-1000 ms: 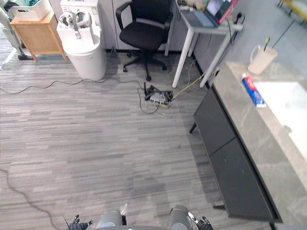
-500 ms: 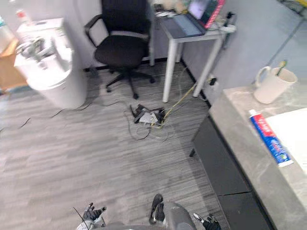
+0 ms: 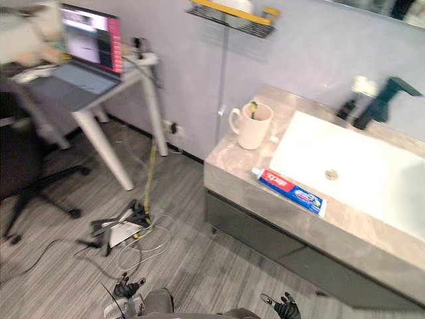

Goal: Organize washtable

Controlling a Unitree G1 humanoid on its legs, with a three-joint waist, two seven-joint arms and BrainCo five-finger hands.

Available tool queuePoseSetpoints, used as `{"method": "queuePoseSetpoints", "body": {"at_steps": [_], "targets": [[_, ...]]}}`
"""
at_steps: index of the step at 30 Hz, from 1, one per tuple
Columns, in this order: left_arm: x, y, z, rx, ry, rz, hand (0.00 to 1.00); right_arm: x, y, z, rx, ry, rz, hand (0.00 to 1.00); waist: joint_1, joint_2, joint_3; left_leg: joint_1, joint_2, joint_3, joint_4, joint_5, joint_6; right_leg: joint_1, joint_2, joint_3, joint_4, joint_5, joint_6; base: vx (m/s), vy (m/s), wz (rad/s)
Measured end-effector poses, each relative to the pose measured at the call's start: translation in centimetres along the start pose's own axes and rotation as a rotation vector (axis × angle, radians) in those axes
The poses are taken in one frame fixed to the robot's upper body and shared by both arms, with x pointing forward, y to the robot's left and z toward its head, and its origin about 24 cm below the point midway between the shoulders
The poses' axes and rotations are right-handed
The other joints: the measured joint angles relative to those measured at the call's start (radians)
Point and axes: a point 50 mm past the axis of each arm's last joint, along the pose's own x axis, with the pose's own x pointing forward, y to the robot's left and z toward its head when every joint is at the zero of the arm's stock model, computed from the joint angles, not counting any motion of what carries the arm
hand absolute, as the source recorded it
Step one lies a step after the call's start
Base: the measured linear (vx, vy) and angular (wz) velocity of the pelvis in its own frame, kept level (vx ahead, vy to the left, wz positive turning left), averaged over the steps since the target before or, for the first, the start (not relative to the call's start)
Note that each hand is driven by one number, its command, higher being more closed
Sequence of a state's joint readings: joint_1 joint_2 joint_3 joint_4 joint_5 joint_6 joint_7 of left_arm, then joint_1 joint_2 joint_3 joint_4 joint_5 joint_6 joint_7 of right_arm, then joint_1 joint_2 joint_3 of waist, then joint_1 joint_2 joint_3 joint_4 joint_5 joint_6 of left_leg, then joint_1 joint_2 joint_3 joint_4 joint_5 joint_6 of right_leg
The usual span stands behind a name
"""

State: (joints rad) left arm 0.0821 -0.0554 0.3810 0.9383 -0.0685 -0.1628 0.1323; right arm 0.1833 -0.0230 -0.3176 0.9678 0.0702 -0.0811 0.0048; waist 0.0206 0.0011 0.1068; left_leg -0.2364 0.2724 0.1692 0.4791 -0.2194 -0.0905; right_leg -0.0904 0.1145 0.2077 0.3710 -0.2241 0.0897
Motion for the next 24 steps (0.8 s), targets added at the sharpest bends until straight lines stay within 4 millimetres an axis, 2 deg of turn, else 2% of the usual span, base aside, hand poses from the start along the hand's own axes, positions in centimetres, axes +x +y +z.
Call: {"method": "queuePoseSetpoints", "body": {"at_steps": [1,2,3,4,7,10,11,12,14,15,24], "targets": [[0.0,-0.1,-0.1,0.005,0.003,-0.003,0.00,0.0,-0.2,0.0,-0.001,-0.001,-0.004,0.00,-0.004,0.000,0.000,0.025,0.007,0.067,0.006,-0.014,0.021,-0.016,-0.073,-0.201,0.009,-0.001,-0.003,-0.02,0.253,-1.59],[-0.1,-0.4,-0.1,0.021,0.001,-0.020,0.00,-0.1,-0.4,-0.2,-0.003,0.004,-0.007,0.00,0.000,0.004,0.001,0.056,0.015,0.132,0.012,-0.046,0.023,-0.015,-0.164,-0.415,0.029,-0.005,-0.030,-0.02,0.229,-1.53],[-0.1,-0.6,0.0,0.029,-0.001,-0.029,0.00,-0.1,-0.5,-0.2,-0.004,0.004,-0.010,0.00,0.004,0.007,0.001,0.068,0.024,0.161,0.022,-0.066,0.022,-0.009,-0.200,-0.493,0.029,0.006,-0.051,-0.04,0.161,-1.41],[0.1,-0.8,0.3,0.051,-0.004,-0.043,0.00,-0.1,-0.6,-0.1,0.006,0.002,-0.019,0.00,-0.006,0.001,0.001,0.080,0.028,0.212,0.034,-0.078,0.023,-0.011,-0.225,-0.559,0.021,-0.009,-0.061,-0.04,0.107,-0.92],[0.3,-1.2,0.2,0.082,0.007,-0.068,0.00,-0.2,-1.1,-0.7,0.037,0.024,-0.043,0.00,-0.009,0.010,-0.003,0.118,0.034,0.275,-0.004,-0.076,0.016,-0.003,-0.215,-0.561,-0.049,-0.003,-0.048,-0.03,-0.048,-0.65],[-0.1,-1.4,-1.2,0.096,0.062,-0.091,0.00,-0.5,-2.6,-2.1,0.051,0.092,-0.088,0.00,-0.007,0.034,-0.026,0.149,0.021,0.305,-0.086,-0.049,-0.010,0.007,-0.186,-0.525,-0.140,0.047,-0.043,0.03,-0.037,-0.39],[-0.2,-1.0,-1.7,0.093,0.079,-0.082,0.00,-0.6,-2.9,-2.6,0.061,0.113,-0.101,0.00,-0.011,0.054,-0.039,0.171,0.004,0.316,-0.132,-0.026,-0.013,0.030,-0.181,-0.521,-0.186,0.074,-0.043,0.13,-0.009,-0.29],[-0.3,-1.0,-1.7,0.090,0.082,-0.080,0.00,-0.7,-3.2,-2.9,0.067,0.128,-0.108,0.00,-0.010,0.047,-0.037,0.187,-0.004,0.325,-0.156,-0.014,-0.014,0.040,-0.178,-0.516,-0.210,0.087,-0.043,0.16,0.011,-0.18],[-0.4,-0.6,-2.2,0.078,0.098,-0.069,0.00,-0.8,-3.5,-3.4,0.072,0.153,-0.119,0.00,-0.008,0.051,-0.041,0.228,-0.031,0.339,-0.216,0.008,-0.016,0.077,-0.174,-0.506,-0.272,0.117,-0.045,0.08,0.017,-0.14],[-0.6,1.0,-3.0,0.162,0.123,-0.062,0.00,-0.9,-2.7,-4.0,0.076,0.180,-0.102,0.00,-0.006,0.000,-0.042,0.317,-0.211,0.285,-0.407,0.072,0.059,0.136,-0.274,-0.503,-0.401,0.237,0.011,0.00,0.000,0.00],[-0.6,1.1,-3.0,0.158,0.126,-0.060,0.00,-0.9,-2.8,-4.0,0.081,0.180,-0.104,0.00,-0.005,0.003,-0.043,0.317,-0.218,0.258,-0.399,0.072,0.060,0.142,-0.275,-0.510,-0.399,0.237,0.011,0.00,-0.001,0.05]]}}
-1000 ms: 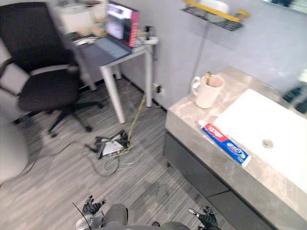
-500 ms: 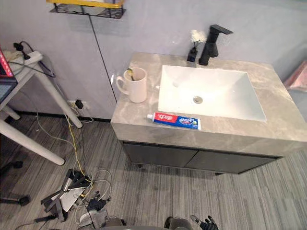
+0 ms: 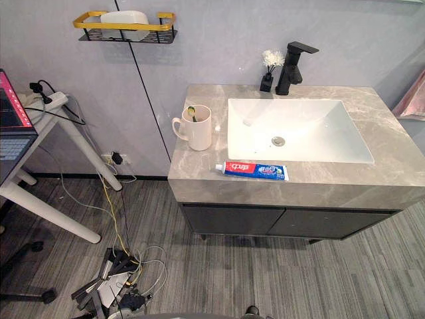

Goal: Organize washtable

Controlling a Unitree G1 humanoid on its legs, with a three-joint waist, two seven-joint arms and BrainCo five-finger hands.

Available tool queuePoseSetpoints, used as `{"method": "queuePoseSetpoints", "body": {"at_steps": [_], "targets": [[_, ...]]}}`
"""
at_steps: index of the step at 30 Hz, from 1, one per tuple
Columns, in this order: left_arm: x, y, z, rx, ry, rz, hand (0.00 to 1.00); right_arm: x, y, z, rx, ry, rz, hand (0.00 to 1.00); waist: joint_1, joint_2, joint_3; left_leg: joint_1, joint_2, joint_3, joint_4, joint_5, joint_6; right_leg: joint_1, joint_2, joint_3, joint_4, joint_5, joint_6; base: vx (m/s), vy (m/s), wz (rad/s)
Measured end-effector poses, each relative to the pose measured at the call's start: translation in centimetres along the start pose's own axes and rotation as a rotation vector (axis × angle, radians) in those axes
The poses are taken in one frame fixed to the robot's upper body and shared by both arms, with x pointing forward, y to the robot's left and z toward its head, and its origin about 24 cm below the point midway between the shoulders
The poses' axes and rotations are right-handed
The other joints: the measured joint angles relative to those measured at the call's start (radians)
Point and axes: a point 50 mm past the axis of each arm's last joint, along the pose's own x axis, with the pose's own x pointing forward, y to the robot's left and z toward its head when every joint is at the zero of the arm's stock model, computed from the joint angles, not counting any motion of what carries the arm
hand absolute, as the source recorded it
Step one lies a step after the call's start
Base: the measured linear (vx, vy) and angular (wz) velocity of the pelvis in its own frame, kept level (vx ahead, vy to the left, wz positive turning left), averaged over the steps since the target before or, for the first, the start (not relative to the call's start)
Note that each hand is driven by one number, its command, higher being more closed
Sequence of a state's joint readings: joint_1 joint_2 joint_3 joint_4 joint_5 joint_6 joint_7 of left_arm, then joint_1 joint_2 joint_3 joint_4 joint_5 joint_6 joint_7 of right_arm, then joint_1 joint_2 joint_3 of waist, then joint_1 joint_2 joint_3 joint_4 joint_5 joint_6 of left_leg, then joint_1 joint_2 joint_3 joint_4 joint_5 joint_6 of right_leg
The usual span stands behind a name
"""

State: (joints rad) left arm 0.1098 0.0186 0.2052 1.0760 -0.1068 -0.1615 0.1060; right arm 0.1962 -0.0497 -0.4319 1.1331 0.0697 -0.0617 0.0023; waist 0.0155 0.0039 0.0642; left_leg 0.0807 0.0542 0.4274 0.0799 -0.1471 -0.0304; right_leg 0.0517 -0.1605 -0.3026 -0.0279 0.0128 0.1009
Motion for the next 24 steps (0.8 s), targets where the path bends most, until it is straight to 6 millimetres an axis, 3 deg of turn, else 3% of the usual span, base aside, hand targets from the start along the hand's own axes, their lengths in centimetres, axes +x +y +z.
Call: {"method": "queuePoseSetpoints", "body": {"at_steps": [7,10,12,14,16,18,19,20,22,24], "targets": [[0.0,0.7,-0.4,-0.062,0.021,0.017,0.00,0.0,0.1,-0.3,0.055,0.019,-0.003,0.00,0.004,-0.004,-0.002,-0.007,-0.012,-0.147,0.010,0.015,0.010,0.060,-0.004,-0.085,-0.002,-0.005,-0.005,-0.04,-0.025,0.47],[-0.3,2.5,-1.2,-0.200,0.040,0.101,0.00,0.1,0.2,-0.1,0.097,0.014,-0.004,0.00,0.022,-0.013,-0.011,-0.044,-0.039,-0.245,0.009,0.036,0.016,0.066,-0.023,-0.144,0.001,-0.025,0.012,-0.08,-0.015,0.77],[-1.0,5.3,-2.4,-0.347,0.047,0.219,0.00,0.2,0.3,0.1,0.131,0.013,-0.010,0.00,0.057,-0.014,-0.012,-0.066,-0.051,-0.303,0.011,0.046,0.021,0.066,-0.028,-0.183,0.006,-0.033,0.005,-0.05,0.006,0.56],[-1.8,8.0,-2.6,-0.487,0.000,0.333,0.00,0.3,0.4,0.3,0.138,0.007,-0.006,0.00,0.068,-0.016,-0.013,-0.089,-0.060,-0.346,0.023,0.050,0.023,0.070,-0.031,-0.213,0.006,-0.034,0.003,-0.03,0.017,0.58],[-2.7,11.1,-1.1,-0.605,-0.119,0.462,0.00,0.2,0.5,0.3,0.147,0.005,-0.006,0.00,0.102,-0.020,-0.016,-0.102,-0.064,-0.371,0.036,0.050,0.023,0.078,-0.031,-0.232,0.006,-0.036,0.001,-0.02,0.018,0.50],[-4.1,14.3,2.4,-0.689,-0.320,0.589,0.00,0.2,0.5,0.0,0.145,0.006,-0.006,0.00,0.126,-0.010,-0.021,-0.120,-0.071,-0.411,0.056,0.049,0.022,0.093,-0.033,-0.256,0.008,-0.038,0.003,-0.01,0.022,0.64],[-6.4,16.5,6.9,-0.704,-0.560,0.661,0.00,0.1,0.9,0.1,0.138,0.003,0.005,0.00,0.141,-0.029,-0.038,-0.144,-0.071,-0.443,0.084,0.046,0.020,0.098,-0.032,-0.270,0.008,-0.038,0.004,-0.01,0.028,0.71],[-7.7,17.2,8.8,-0.701,-0.666,0.687,0.00,0.2,1.2,0.3,0.126,-0.007,0.016,0.00,0.146,-0.022,-0.037,-0.158,-0.071,-0.457,0.099,0.043,0.019,0.099,-0.031,-0.280,0.009,-0.038,0.004,-0.03,0.057,0.66],[-13.2,18.0,15.3,-0.617,-1.028,0.792,0.00,0.2,2.3,1.6,0.079,-0.060,0.056,0.00,0.163,-0.015,-0.040,-0.197,-0.069,-0.483,0.171,0.014,0.018,0.103,-0.034,-0.304,0.026,-0.038,0.004,-0.07,0.073,0.37],[-16.6,17.7,17.8,-0.532,-1.199,0.863,0.00,0.2,3.0,2.4,0.051,-0.093,0.081,0.00,0.163,-0.008,-0.046,-0.211,-0.072,-0.495,0.204,-0.001,0.022,0.111,-0.035,-0.320,0.032,-0.038,0.004,-0.09,0.087,0.21]]}}
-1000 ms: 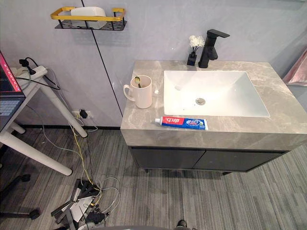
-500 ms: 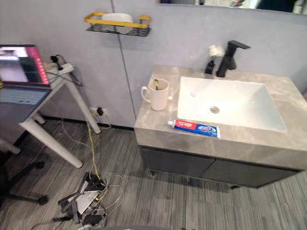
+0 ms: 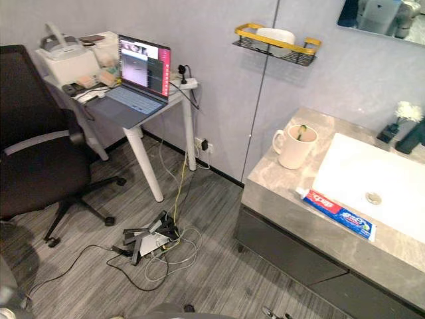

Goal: Organize washtable

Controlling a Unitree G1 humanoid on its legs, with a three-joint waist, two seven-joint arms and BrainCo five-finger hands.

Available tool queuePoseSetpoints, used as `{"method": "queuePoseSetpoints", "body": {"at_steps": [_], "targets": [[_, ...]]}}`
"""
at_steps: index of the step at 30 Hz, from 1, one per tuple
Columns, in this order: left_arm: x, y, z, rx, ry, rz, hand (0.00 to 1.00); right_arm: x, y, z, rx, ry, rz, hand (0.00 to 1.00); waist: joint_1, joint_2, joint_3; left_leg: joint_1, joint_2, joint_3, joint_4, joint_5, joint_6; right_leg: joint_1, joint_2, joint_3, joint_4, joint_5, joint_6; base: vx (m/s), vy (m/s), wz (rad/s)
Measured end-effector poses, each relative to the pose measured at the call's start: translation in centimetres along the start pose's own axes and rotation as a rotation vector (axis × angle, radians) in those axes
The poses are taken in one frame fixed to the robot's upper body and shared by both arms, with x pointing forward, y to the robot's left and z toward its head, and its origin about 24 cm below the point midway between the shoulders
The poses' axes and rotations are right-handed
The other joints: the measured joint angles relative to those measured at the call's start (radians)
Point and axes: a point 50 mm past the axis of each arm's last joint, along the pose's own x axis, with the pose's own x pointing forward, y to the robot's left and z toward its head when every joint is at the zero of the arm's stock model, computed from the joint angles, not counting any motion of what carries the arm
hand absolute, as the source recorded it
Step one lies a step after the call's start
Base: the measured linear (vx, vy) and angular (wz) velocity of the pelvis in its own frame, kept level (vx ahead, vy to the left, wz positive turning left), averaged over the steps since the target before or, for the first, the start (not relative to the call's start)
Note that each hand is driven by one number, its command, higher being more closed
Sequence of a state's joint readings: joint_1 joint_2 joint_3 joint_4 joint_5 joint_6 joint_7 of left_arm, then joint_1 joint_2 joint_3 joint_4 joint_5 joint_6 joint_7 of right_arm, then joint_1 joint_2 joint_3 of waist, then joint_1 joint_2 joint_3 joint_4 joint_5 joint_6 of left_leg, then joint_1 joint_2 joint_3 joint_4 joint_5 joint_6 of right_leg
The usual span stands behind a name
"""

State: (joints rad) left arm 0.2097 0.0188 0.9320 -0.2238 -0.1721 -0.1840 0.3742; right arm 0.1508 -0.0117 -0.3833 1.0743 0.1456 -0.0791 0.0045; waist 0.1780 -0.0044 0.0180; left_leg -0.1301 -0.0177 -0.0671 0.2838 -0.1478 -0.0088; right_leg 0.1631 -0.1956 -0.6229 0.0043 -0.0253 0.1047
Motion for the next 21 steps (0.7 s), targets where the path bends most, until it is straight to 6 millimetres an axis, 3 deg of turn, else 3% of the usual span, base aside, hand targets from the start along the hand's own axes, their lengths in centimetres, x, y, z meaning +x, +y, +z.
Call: {"method": "queuePoseSetpoints", "body": {"at_steps": [2,6,10,12,15,18,19,21], "targets": [[0.1,-1.6,5.2,0.016,-0.252,-0.033,0.00,0.1,1.4,0.7,-0.028,-0.028,0.044,0.00,0.000,0.015,-0.005,-0.011,-0.005,-0.004,0.030,-0.017,0.004,0.009,-0.003,-0.008,0.001,-0.003,-0.003,-0.09,0.094,0.12],[-1.7,-4.9,10.2,-0.017,-0.497,-0.201,0.00,0.0,2.8,0.7,-0.040,-0.035,0.086,0.00,0.000,0.016,-0.008,-0.014,-0.019,-0.016,0.033,-0.016,0.003,0.010,-0.016,-0.019,0.009,-0.010,0.003,-0.08,0.061,0.11],[-4.4,-8.3,12.0,-0.121,-0.559,-0.465,0.00,0.0,3.1,0.6,-0.052,-0.032,0.113,0.00,-0.005,0.014,-0.011,-0.014,-0.020,-0.016,0.033,-0.011,0.001,0.010,-0.017,-0.022,0.009,-0.010,0.003,-0.02,0.014,0.01],[-6.8,-10.6,12.7,-0.201,-0.570,-0.684,0.00,0.0,3.1,0.7,-0.052,-0.034,0.116,0.00,-0.019,0.015,-0.012,-0.011,-0.019,-0.015,0.032,-0.009,0.003,0.009,-0.015,-0.012,0.008,-0.010,0.003,0.03,0.003,-0.05],[-9.5,-12.4,13.7,-0.293,-0.603,-0.911,0.00,0.0,3.3,0.8,-0.052,-0.035,0.119,0.00,-0.043,0.014,-0.015,-0.003,-0.016,-0.003,0.031,-0.005,0.008,0.009,-0.015,0.003,0.003,-0.007,0.008,0.05,0.003,-0.16],[-13.3,-14.9,15.0,-0.482,-0.621,-1.194,0.00,0.1,3.0,0.6,-0.056,-0.025,0.112,0.00,-0.061,0.018,-0.031,0.006,-0.015,0.021,0.024,-0.004,0.010,0.007,-0.015,0.028,-0.014,0.006,0.027,0.07,0.008,-0.25],[-15.5,-16.5,15.7,-0.575,-0.633,-1.338,0.00,0.1,2.4,0.4,-0.059,-0.008,0.097,0.00,-0.062,0.020,-0.042,0.017,-0.017,0.034,0.009,-0.002,0.009,0.008,-0.014,0.041,-0.027,0.010,0.027,0.05,-0.003,-0.28],[-17.5,-17.7,16.1,-0.618,-0.657,-1.478,0.00,0.2,1.8,0.4,-0.066,0.001,0.088,0.00,-0.072,0.026,-0.046,0.029,-0.018,0.044,0.000,-0.001,0.009,0.007,-0.016,0.057,-0.026,0.010,0.026,0.05,0.005,-0.24]]}}
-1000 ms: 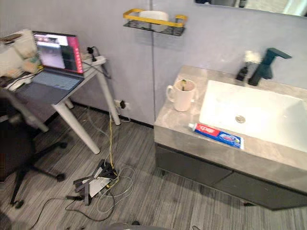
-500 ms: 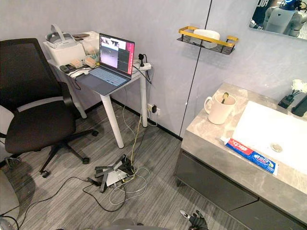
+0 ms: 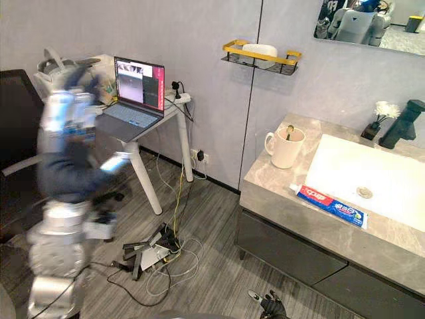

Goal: Organize washtable

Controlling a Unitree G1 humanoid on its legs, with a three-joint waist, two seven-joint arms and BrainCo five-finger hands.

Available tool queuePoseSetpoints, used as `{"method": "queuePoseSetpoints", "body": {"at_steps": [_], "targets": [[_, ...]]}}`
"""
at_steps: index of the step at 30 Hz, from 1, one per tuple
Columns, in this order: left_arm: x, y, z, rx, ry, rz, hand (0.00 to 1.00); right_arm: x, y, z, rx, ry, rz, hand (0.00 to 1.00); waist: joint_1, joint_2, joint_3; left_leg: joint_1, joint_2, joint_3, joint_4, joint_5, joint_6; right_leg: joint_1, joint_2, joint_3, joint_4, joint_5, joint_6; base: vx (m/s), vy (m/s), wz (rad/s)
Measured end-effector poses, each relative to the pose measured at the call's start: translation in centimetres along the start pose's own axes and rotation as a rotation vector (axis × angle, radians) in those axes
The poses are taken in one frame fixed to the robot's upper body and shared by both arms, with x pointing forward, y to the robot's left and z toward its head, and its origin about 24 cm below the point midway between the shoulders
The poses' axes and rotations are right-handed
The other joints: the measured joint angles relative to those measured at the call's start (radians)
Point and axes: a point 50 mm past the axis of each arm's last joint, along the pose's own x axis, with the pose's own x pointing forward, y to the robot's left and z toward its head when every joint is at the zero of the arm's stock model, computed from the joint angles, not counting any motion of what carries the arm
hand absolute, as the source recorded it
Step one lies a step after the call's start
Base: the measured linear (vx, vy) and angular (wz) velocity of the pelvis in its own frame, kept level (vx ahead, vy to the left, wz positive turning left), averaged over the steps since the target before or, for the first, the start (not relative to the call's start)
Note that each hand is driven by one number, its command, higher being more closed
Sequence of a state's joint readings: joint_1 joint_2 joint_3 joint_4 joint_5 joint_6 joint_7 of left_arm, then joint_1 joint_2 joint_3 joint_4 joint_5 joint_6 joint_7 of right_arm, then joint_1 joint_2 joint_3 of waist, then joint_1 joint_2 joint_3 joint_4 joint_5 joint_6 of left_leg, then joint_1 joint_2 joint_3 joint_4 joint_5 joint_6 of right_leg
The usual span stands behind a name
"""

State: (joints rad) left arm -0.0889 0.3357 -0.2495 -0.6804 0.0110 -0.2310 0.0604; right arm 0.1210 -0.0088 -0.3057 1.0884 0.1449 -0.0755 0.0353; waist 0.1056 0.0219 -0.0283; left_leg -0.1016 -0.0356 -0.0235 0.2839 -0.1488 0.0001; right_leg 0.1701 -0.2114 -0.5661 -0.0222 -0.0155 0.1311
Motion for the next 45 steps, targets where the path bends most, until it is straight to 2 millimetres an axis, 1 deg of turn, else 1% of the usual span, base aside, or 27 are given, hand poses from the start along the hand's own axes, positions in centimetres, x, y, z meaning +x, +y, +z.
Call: {"method": "queuePoseSetpoints", "body": {"at_steps": [1,2,3,4,5,7,9,11,12,13,14,15,18,20,22,24,25,27,30,32,34,39,43,45], "targets": [[0.5,-1.4,-0.4,-0.030,-0.010,-0.100,0.00,0.0,-0.5,0.0,-0.007,0.007,-0.003,0.00,-0.023,0.010,-0.003,0.000,-0.001,0.003,-0.002,0.000,0.000,-0.005,-0.002,0.007,0.000,0.000,0.000,0.04,0.021,-0.22],[0.8,-2.3,-0.6,-0.047,-0.012,-0.172,0.00,0.0,-0.9,0.0,-0.013,0.017,-0.012,0.00,-0.036,0.016,-0.006,0.000,0.000,0.005,-0.004,0.000,0.000,-0.015,-0.002,0.021,0.000,0.000,0.000,0.04,0.025,-0.31],[0.9,-3.0,-0.9,-0.069,-0.011,-0.232,0.00,0.0,-1.3,-0.3,-0.018,0.033,-0.023,0.00,-0.043,0.019,-0.006,0.000,0.001,0.007,-0.006,0.000,0.000,-0.024,-0.002,0.037,0.000,0.002,0.001,0.09,-0.039,-1.20],[2.2,-4.7,-3.0,-0.194,0.035,-0.345,0.00,0.1,-2.0,0.0,-0.013,0.041,-0.042,0.00,-0.092,0.027,-0.005,0.010,0.013,-0.005,-0.032,-0.001,-0.001,-0.072,0.008,0.128,-0.007,0.021,-0.002,0.09,-0.048,-1.16],[2.4,-4.8,-3.3,-0.204,0.047,-0.356,0.00,0.1,-2.0,0.1,-0.012,0.037,-0.041,0.00,-0.100,0.027,-0.005,0.013,0.014,-0.004,-0.036,-0.001,-0.001,-0.073,0.008,0.134,-0.007,0.021,-0.002,0.09,-0.058,-1.03],[2.4,-4.9,-3.4,-0.203,0.052,-0.367,0.00,0.1,-2.1,0.1,-0.012,0.036,-0.043,0.00,-0.106,0.026,-0.004,0.016,0.014,-0.005,-0.041,-0.001,-0.001,-0.075,0.009,0.135,-0.007,0.021,-0.002,0.01,-0.005,-0.04],[2.4,-5.5,-3.5,-0.224,0.054,-0.380,0.00,0.1,-2.2,0.0,-0.014,0.040,-0.045,0.00,-0.108,0.024,-0.001,0.015,0.014,-0.005,-0.042,-0.001,-0.001,-0.076,0.008,0.132,-0.007,0.021,-0.002,0.00,0.001,0.05],[2.7,-7.5,-4.8,-0.255,0.102,-0.437,0.00,0.1,-2.3,0.2,-0.013,0.037,-0.048,0.00,-0.108,0.023,0.000,0.009,0.013,-0.001,-0.042,-0.001,-0.001,-0.089,0.006,0.139,0.001,0.021,-0.002,-0.01,0.014,-0.06],[2.9,-8.4,-5.7,-0.266,0.142,-0.457,0.00,0.1,-2.3,0.3,-0.005,0.028,-0.046,0.00,-0.120,0.023,0.005,0.009,0.013,0.004,-0.042,-0.001,-0.001,-0.092,0.004,0.148,0.002,0.021,-0.002,-0.04,0.038,-0.17],[3.0,-8.7,-6.1,-0.263,0.159,-0.460,0.00,0.1,-2.2,0.4,-0.002,0.023,-0.045,0.00,-0.126,0.023,0.007,0.009,0.013,0.007,-0.043,-0.001,-0.001,-0.096,0.002,0.154,0.004,0.021,-0.002,-0.04,0.038,-0.24],[3.3,-9.1,-6.6,-0.247,0.173,-0.455,0.00,0.2,-2.2,0.7,-0.002,0.015,-0.043,0.00,-0.143,0.024,0.010,0.008,0.014,0.019,-0.046,-0.001,-0.001,-0.107,0.001,0.167,0.005,0.021,-0.003,-0.04,0.033,-0.26],[3.7,-9.4,-6.8,-0.228,0.172,-0.462,0.00,0.2,-2.2,0.8,-0.003,0.010,-0.043,0.00,-0.150,0.022,0.016,0.009,0.015,0.028,-0.048,-0.001,-0.001,-0.112,0.001,0.177,0.005,0.022,-0.004,-0.03,0.026,-0.36],[5.5,-10.3,-7.4,-0.097,0.144,-0.465,0.00,0.2,-2.5,1.0,-0.008,0.007,-0.050,0.00,-0.155,0.023,0.037,0.007,0.019,0.054,-0.057,-0.001,-0.001,-0.137,0.002,0.211,0.005,0.030,-0.005,-0.03,0.015,-0.28],[6.2,-10.4,-7.4,-0.026,0.122,-0.475,0.00,0.1,-3.0,1.0,-0.012,0.003,-0.059,0.00,-0.173,0.026,0.046,-0.002,0.019,0.058,-0.057,-0.001,-0.001,-0.148,0.001,0.216,0.003,0.038,-0.001,0.00,0.005,-0.13],[6.7,-10.6,-7.6,0.046,0.110,-0.475,0.00,-0.1,-3.2,0.5,-0.011,0.014,-0.066,0.00,-0.181,0.030,0.053,-0.007,0.020,0.063,-0.057,-0.001,-0.001,-0.160,0.003,0.230,0.001,0.042,-0.002,0.03,-0.006,-0.19],[7.0,-10.8,-7.7,0.105,0.098,-0.480,0.00,-0.2,-3.2,0.4,-0.011,0.012,-0.065,0.00,-0.186,0.027,0.066,-0.008,0.021,0.064,-0.059,-0.001,-0.001,-0.163,0.004,0.243,0.001,0.045,-0.003,0.03,-0.014,-0.21],[7.2,-11.3,-7.9,0.149,0.090,-0.505,0.00,-0.2,-3.1,0.2,-0.010,0.015,-0.063,0.00,-0.195,0.021,0.071,-0.014,0.021,0.067,-0.061,-0.002,-0.001,-0.175,0.004,0.248,0.002,0.045,-0.004,0.00,-0.012,-0.11],[7.6,-11.7,-8.1,0.189,0.081,-0.515,0.00,-0.2,-2.9,0.3,-0.017,0.007,-0.055,0.00,-0.202,0.016,0.075,-0.023,0.022,0.073,-0.061,-0.002,-0.001,-0.186,0.004,0.256,0.001,0.049,-0.005,-0.01,-0.005,-0.11],[8.3,-12.1,-8.2,0.258,0.061,-0.521,0.00,-0.3,-2.6,0.6,-0.041,-0.016,-0.038,0.00,-0.204,0.011,0.082,-0.026,0.021,0.083,-0.061,-0.002,-0.001,-0.196,0.002,0.269,0.001,0.054,-0.005,-0.02,0.000,-0.12],[8.5,-12.9,-7.9,0.280,0.040,-0.531,0.00,-0.4,-2.6,0.6,-0.040,-0.028,-0.037,0.00,-0.203,0.010,0.082,-0.026,0.021,0.088,-0.063,-0.002,-0.001,-0.200,0.002,0.274,0.003,0.054,-0.005,-0.04,-0.016,-0.07],[8.5,-13.2,-7.9,0.296,0.034,-0.528,0.00,-0.3,-2.5,0.8,-0.042,-0.034,-0.035,0.00,-0.201,0.010,0.082,-0.028,0.024,0.098,-0.069,-0.002,-0.001,-0.213,0.002,0.287,0.007,0.056,-0.005,-0.05,-0.017,-0.18],[8.2,-14.3,-8.7,0.351,0.046,-0.590,0.00,-0.5,-2.3,1.1,-0.056,-0.059,-0.025,0.00,-0.204,0.011,0.084,-0.041,0.029,0.118,-0.073,-0.002,-0.001,-0.244,0.007,0.316,0.009,0.066,-0.009,-0.06,-0.027,-0.15],[8.2,-14.8,-9.2,0.379,0.065,-0.602,0.00,-0.5,-2.4,1.2,-0.057,-0.064,-0.025,0.00,-0.205,0.014,0.089,-0.041,0.030,0.124,-0.073,-0.002,-0.001,-0.248,0.007,0.322,0.010,0.067,-0.008,-0.03,-0.021,-0.05],[8.6,-14.7,-9.7,0.421,0.076,-0.612,0.00,-0.5,-2.3,1.3,-0.065,-0.071,-0.022,0.00,-0.205,0.014,0.095,-0.044,0.031,0.129,-0.073,-0.002,-0.001,-0.257,0.007,0.327,0.016,0.067,-0.008,-0.04,-0.023,-0.08]]}}
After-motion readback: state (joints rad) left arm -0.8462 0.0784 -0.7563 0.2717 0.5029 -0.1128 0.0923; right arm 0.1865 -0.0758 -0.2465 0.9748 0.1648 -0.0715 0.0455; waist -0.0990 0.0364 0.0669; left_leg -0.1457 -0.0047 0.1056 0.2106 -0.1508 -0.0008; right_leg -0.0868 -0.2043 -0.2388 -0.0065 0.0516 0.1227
